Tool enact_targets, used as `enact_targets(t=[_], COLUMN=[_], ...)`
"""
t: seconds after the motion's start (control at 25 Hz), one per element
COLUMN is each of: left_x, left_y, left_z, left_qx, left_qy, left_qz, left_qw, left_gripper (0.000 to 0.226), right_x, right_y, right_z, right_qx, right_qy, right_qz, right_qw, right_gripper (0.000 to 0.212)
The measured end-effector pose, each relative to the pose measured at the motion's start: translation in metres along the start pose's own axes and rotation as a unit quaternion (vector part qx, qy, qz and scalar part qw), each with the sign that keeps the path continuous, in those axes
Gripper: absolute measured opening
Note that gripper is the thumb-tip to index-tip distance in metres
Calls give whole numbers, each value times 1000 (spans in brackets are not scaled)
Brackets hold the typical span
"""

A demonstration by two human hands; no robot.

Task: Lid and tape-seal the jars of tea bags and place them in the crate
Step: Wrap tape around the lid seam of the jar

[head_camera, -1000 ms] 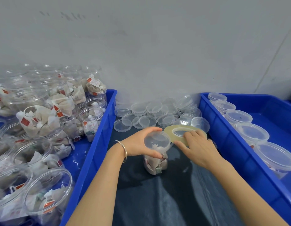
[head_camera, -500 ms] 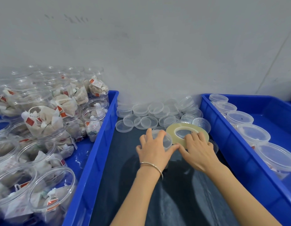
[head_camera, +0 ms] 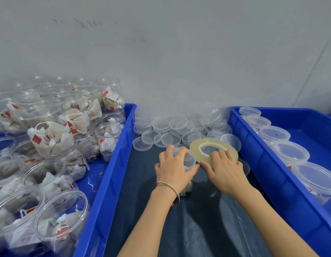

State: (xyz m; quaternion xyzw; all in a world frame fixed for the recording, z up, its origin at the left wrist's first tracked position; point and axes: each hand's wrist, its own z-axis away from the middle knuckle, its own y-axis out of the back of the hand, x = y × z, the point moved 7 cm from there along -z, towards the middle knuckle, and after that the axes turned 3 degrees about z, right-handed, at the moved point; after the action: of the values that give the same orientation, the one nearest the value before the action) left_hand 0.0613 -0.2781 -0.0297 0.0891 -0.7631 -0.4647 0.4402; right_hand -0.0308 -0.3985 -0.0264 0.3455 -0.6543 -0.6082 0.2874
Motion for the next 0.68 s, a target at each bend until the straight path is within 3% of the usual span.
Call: enact_targets(t=[0.2,0.52,0.68], left_x=[14,1,0], left_y=[-4,4,3], left_z=[-2,-13,-13], left_qx=[11,-60,-44], left_qy=[36,-52,-66], left_qz=[-35,3,-19], left_qw=[999,997,997], left_gripper=[42,37,34], right_x=[-3,-12,-14], right_y=[-1,-4,-5], right_z=[5,9,8], right_qx=[17,27,17], right_qy=[-16,-31,-28], right_qz=[3,-40,-59], right_qw=[1000,998,998], right_gripper=[46,38,32])
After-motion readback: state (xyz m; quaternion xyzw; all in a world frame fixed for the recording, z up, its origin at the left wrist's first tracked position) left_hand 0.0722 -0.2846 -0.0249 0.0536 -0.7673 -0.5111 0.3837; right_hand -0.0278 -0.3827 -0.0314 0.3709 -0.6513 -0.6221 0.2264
